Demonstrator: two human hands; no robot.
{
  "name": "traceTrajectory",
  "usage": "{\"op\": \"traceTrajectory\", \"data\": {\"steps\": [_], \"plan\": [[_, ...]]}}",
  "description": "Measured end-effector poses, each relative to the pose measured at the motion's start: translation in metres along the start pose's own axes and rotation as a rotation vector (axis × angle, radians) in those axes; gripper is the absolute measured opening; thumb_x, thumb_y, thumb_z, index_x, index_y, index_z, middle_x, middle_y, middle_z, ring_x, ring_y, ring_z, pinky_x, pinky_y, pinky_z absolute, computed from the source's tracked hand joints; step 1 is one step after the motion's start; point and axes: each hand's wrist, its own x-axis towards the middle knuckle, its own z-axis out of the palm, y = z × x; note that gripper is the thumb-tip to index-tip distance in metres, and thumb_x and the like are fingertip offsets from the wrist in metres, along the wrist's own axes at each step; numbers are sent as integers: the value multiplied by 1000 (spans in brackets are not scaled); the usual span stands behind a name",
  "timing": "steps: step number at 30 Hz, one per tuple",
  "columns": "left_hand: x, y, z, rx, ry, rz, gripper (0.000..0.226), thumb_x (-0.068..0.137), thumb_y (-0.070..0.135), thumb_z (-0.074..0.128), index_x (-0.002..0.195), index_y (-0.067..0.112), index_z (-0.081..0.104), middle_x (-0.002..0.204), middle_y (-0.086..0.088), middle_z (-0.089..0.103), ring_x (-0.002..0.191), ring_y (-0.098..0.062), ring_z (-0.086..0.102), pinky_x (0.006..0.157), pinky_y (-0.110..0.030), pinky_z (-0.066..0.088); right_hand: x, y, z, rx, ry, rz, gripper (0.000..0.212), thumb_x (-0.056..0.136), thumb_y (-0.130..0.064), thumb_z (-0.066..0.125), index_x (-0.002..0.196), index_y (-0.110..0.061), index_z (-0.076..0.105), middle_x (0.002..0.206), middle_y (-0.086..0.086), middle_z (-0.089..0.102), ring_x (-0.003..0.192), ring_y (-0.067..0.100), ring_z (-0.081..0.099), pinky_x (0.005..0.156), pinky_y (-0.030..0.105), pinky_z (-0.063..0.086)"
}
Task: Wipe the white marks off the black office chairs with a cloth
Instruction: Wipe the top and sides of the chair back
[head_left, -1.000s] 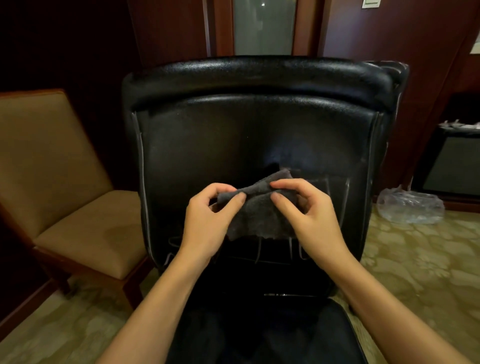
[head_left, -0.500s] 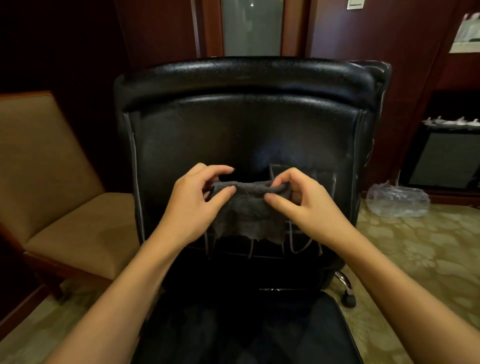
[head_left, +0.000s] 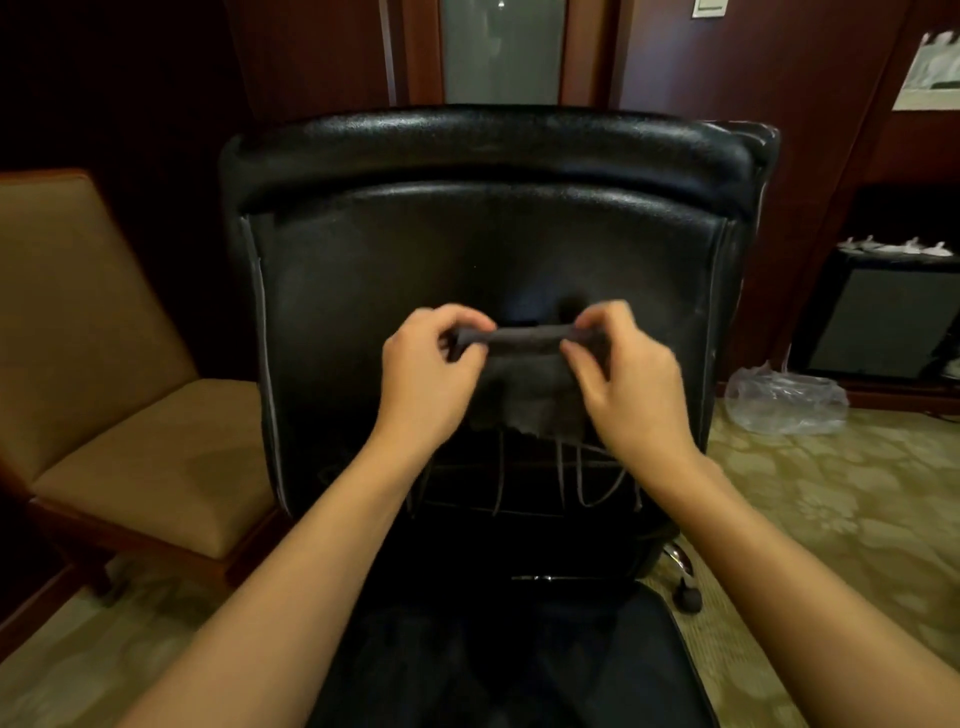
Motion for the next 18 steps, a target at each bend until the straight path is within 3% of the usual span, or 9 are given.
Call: {"op": "traceTrajectory", "data": {"steps": [2, 4, 6, 9, 13, 15, 18], "plan": [[10, 8, 16, 131, 145, 121, 25, 84, 8, 71, 102, 25, 76, 98, 2, 61, 87, -11, 62, 80, -26, 52, 17, -2, 0, 1, 72, 23, 36, 93, -22, 65, 122, -12, 46, 94, 5, 67, 87, 30, 67, 76, 43, 52], [13, 10, 32, 266, 188, 174, 35, 89, 13, 69, 123, 20, 68, 108, -1, 56, 92, -13, 61, 77, -22, 46, 27, 2, 5, -62, 113, 32, 39, 95, -23, 63, 124, -9, 42, 105, 13, 67, 92, 36, 67, 78, 49, 53], [12, 5, 42, 369, 226, 183, 46, 89, 19, 70, 133, 19, 54, 120, -4, 52, 99, -19, 62, 77, -27, 48, 25, 10, 14, -157, 143, 45, 37, 95, -25, 63, 121, -6, 44, 109, 15, 63, 89, 41, 65, 71, 47, 51], [3, -8, 40, 456, 372, 110, 49, 86, 37, 74, 124, 18, 50, 111, -5, 57, 90, -24, 63, 71, -39, 49, 13, 22, 22, -318, 225, 48, 34, 91, -30, 69, 106, -4, 51, 96, 15, 60, 67, 40, 62, 53, 32, 36], [-10, -12, 37, 436, 317, -77, 31, 92, 47, 63, 106, 23, 50, 79, 7, 62, 75, -21, 64, 63, -35, 42, -2, 30, 25, -416, 234, -63, 23, 92, -27, 69, 95, -7, 59, 87, 10, 56, 55, 26, 53, 48, 25, 30], [-10, -7, 40, 421, 313, -48, 22, 95, 39, 61, 105, 24, 49, 85, 7, 62, 77, -18, 63, 62, -34, 42, -8, 32, 25, -415, 183, -83, 19, 95, -25, 65, 104, -8, 64, 90, 9, 55, 60, 18, 47, 50, 24, 29], [-13, -13, 42, 410, 305, 148, 21, 97, 22, 58, 116, 19, 50, 99, 1, 59, 80, -15, 61, 61, -31, 45, -16, 30, 25, -428, 119, -113, 28, 94, -24, 65, 117, -8, 64, 93, 10, 55, 66, 16, 47, 52, 23, 29]]}}
